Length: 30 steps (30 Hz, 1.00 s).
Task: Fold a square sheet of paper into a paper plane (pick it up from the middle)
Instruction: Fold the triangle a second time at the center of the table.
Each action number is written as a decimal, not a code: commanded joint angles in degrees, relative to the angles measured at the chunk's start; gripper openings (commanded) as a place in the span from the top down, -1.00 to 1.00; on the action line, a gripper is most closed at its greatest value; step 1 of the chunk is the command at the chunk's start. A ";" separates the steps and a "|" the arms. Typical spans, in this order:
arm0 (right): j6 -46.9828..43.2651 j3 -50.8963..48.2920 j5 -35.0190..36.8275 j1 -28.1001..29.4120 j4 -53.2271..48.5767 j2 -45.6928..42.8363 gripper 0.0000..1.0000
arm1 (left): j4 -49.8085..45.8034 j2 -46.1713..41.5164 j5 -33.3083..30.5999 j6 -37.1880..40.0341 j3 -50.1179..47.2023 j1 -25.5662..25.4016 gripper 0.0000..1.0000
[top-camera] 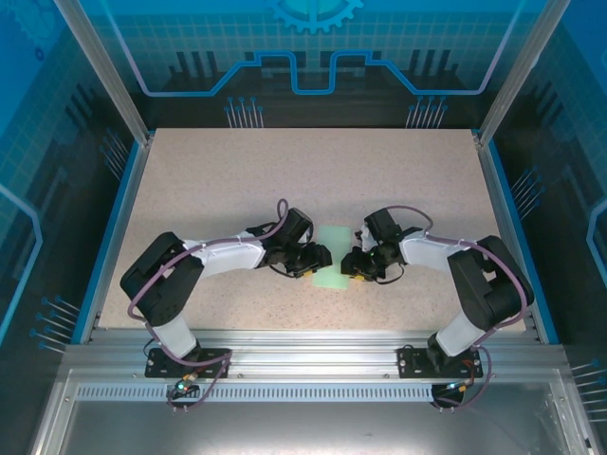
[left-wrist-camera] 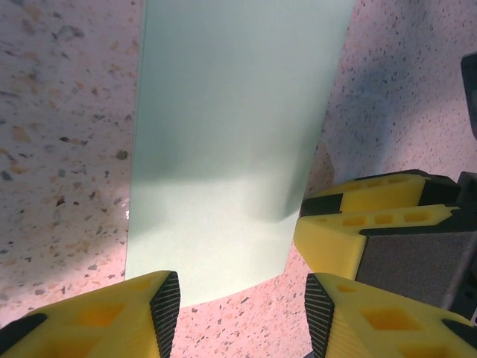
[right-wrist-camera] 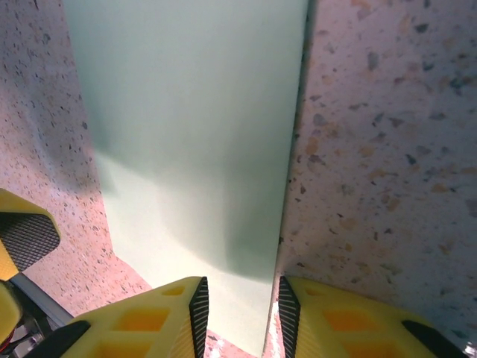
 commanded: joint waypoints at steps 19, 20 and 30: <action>-0.90 2.75 3.19 3.96 -6.06 -4.37 0.26 | 2.45 0.49 0.37 -2.56 -3.56 -0.03 -0.03; -0.56 2.78 3.82 4.09 -6.15 -4.10 0.25 | 2.40 0.36 0.25 -2.56 -3.66 0.01 -0.03; -11.67 2.78 18.02 7.87 -11.72 -16.22 0.13 | 0.65 -4.58 -4.34 -3.03 -7.01 1.71 -0.04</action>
